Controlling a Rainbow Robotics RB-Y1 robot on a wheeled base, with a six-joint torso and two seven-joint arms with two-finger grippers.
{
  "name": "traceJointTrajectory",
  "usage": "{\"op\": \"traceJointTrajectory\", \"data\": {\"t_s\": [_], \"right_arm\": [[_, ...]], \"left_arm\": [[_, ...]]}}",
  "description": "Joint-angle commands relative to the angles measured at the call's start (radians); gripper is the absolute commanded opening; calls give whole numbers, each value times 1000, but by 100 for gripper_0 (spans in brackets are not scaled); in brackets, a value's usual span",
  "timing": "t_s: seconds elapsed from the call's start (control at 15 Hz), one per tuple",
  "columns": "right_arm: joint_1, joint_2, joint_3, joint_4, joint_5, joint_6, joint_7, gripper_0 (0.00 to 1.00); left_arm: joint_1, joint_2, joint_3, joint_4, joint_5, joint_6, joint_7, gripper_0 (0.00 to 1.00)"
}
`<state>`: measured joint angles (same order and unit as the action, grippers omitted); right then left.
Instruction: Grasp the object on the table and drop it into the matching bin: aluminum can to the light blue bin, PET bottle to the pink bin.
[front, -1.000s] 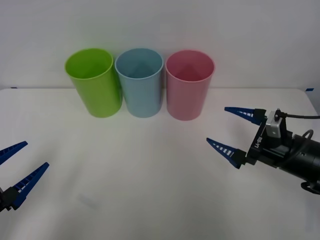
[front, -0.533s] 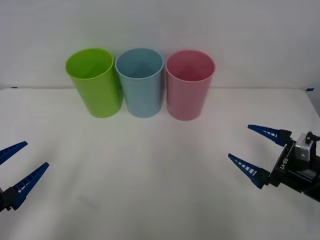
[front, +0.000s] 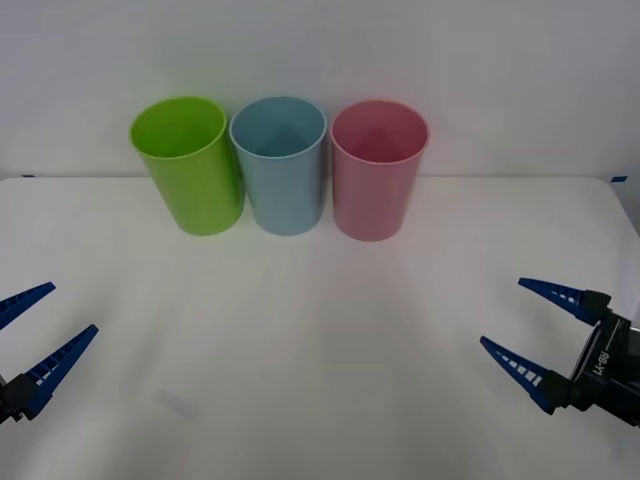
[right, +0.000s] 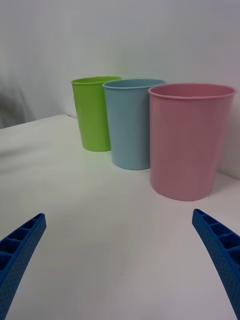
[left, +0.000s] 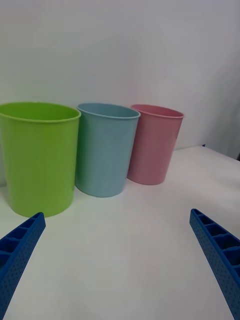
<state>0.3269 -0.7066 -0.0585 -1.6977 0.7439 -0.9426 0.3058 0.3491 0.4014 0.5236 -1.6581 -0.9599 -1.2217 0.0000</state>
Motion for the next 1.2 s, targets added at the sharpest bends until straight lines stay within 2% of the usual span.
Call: {"op": "traceJointTrajectory", "data": {"t_s": [0.07,0.67,0.93,1.2], "right_arm": [[26,7,-17,1,2,-24,4,100],[138,53,-118,1,2,-84,24,100],[141,98,-159,1,68,-108,32,100],[141,98,-159,1,68,-108,32,100]], "left_arm": [[0,0,0,0,0,0,0,100],[0,0,0,0,0,0,0,100],[0,0,0,0,0,0,0,100],[0,0,0,0,0,0,0,100]]}}
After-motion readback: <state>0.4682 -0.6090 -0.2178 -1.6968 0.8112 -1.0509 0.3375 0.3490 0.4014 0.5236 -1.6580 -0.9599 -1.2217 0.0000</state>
